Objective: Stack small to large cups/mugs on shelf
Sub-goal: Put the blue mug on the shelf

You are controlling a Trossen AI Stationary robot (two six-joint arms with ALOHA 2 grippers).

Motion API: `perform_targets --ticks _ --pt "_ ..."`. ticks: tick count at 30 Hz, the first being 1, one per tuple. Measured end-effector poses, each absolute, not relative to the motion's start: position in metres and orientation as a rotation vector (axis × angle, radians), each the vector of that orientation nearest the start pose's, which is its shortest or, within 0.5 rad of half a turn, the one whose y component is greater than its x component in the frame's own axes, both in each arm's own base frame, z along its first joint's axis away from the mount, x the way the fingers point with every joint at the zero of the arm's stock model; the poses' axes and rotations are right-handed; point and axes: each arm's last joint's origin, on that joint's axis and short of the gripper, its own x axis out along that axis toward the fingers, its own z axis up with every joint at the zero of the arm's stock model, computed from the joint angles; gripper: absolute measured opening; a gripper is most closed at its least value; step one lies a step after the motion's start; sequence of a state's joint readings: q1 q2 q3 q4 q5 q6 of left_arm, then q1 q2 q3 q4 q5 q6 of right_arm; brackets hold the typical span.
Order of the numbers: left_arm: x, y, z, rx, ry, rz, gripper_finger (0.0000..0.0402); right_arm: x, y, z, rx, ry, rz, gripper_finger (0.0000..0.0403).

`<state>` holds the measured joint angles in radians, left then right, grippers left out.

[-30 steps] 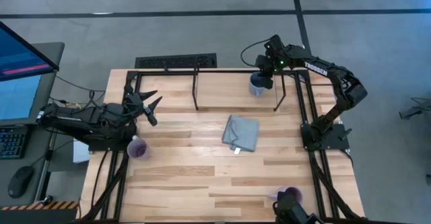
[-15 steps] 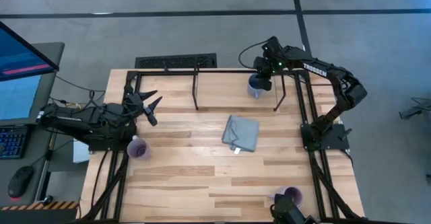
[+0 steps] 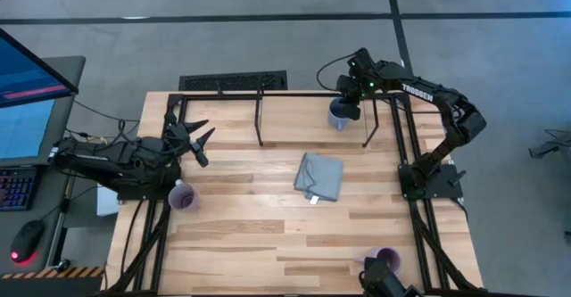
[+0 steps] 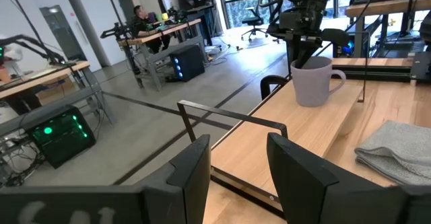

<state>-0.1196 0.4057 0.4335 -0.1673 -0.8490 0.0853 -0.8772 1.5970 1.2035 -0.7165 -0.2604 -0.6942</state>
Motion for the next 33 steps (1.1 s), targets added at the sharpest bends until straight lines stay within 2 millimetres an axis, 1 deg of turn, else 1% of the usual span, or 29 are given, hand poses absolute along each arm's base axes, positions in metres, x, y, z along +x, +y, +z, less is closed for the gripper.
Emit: perform_targets --ticks 4,8,33 --pt "0.1085 0.0089 0.2624 0.148 0.157 0.723 0.0139 0.2082 -0.2391 0.2423 -0.042 1.086 -0.168 0.0070" --pt "0.1085 0.0088 0.2624 0.148 0.157 0.723 0.0139 0.2073 -0.2398 0.2427 -0.054 1.113 -0.203 0.0070" --pt "0.1085 0.0088 0.2624 0.149 0.158 0.723 0.0139 0.2072 -0.2401 0.2427 -0.054 1.115 -0.210 0.0070"
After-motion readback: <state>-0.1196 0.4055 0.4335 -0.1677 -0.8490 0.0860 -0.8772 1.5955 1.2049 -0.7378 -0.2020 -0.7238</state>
